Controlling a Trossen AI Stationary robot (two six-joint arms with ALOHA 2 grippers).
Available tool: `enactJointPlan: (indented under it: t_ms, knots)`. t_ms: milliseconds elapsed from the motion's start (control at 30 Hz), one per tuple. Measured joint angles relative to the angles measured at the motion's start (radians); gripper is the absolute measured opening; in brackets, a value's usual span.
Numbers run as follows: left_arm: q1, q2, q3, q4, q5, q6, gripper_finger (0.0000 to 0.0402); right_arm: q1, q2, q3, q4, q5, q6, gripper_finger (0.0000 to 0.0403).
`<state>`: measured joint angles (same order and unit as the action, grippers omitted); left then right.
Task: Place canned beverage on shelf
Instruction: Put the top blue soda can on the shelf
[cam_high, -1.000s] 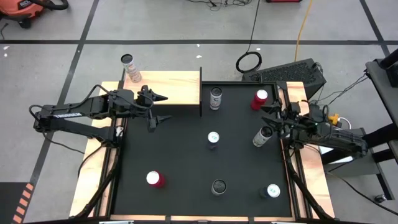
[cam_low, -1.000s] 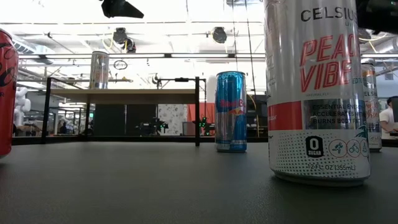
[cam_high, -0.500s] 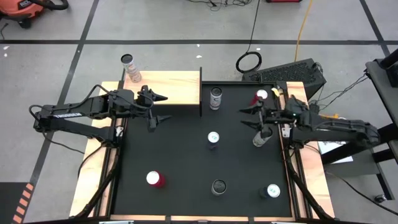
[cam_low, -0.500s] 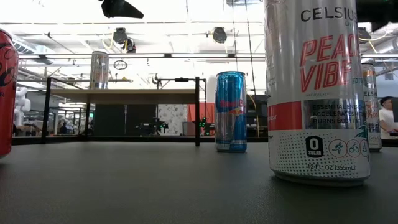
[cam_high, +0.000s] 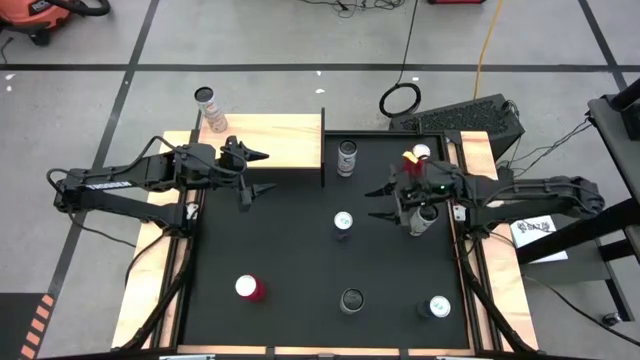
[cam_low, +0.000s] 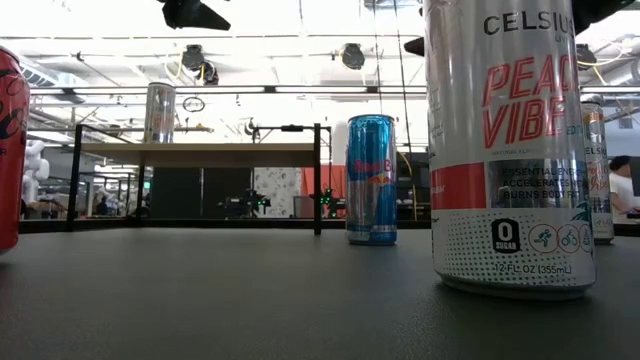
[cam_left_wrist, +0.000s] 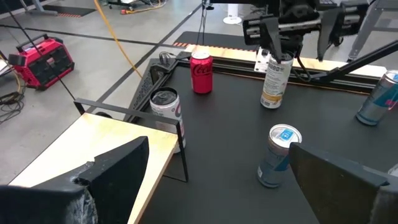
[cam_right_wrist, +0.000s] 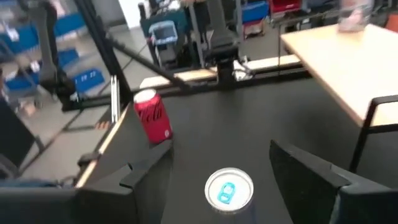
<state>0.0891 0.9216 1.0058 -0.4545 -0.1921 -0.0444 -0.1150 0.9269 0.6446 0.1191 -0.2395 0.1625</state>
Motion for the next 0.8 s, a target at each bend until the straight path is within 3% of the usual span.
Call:
enactJointPlan:
  t_ms: [300,667,800]
  knots:
    - [0.0,0.0,0.0,0.0,0.0,0.0,0.0391,0.048,0.146,0.001,-0.005,0.108,-0.089,0.0249]
    - [0.0,0.0,0.0,-0.001,0.0,0.0,0.0391,0.077,0.297,0.001,0.051,0.116,-0.055,0.0249]
    - [0.0,0.0,0.0,-0.002,0.0,0.0,0.0391,0.077,0.325,0.0,0.071,0.163,-0.055,0.0249]
